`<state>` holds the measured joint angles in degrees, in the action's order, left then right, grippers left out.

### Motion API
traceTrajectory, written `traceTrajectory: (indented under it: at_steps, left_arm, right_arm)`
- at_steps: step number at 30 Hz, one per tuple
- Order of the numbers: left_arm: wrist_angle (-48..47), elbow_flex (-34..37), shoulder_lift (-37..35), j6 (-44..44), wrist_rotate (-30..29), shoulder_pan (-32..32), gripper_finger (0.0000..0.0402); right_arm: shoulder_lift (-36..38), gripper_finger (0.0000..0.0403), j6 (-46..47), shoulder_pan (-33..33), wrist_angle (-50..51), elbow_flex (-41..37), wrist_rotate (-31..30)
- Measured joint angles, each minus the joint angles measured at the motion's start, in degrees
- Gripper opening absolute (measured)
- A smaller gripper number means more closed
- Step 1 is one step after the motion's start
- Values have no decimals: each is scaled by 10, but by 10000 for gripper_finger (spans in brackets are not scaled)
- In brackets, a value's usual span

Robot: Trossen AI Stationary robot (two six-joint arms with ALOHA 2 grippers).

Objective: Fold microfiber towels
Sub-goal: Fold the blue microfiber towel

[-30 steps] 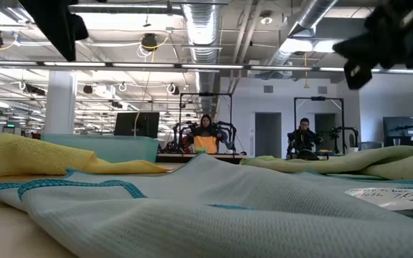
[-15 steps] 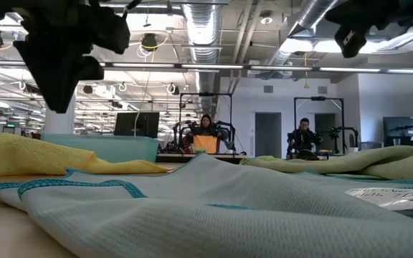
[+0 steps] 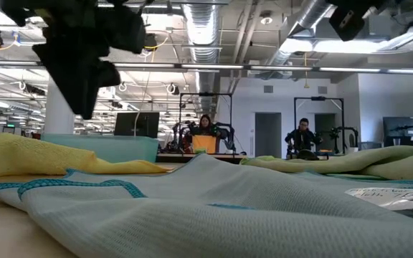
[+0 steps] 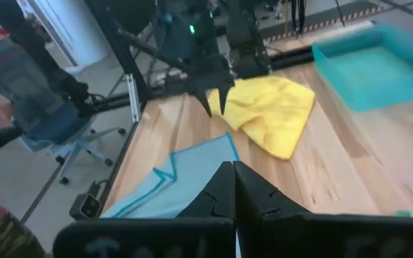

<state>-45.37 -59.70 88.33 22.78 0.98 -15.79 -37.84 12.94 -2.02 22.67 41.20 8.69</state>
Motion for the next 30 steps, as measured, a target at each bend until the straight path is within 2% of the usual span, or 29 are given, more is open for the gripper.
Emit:
traceTrajectory:
  at_steps: [4, 7, 19, 30]
  left_arm:
    - [46, 0, 0, -69, -19, -8, 137]
    - [76, 0, 7, -89, -28, -8, 147]
    - [88, 0, 103, -79, -28, -10, 149]
    - [63, 0, 142, -50, -62, -9, 149]
  right_arm:
    - [-5, 11, 0, -5, 18, 3, 0]
    - [-5, 14, 0, -10, 38, 3, 0]
    - [-5, 17, 0, -10, 73, 3, 0]
    - [-4, 16, 0, -10, 74, 3, 0]
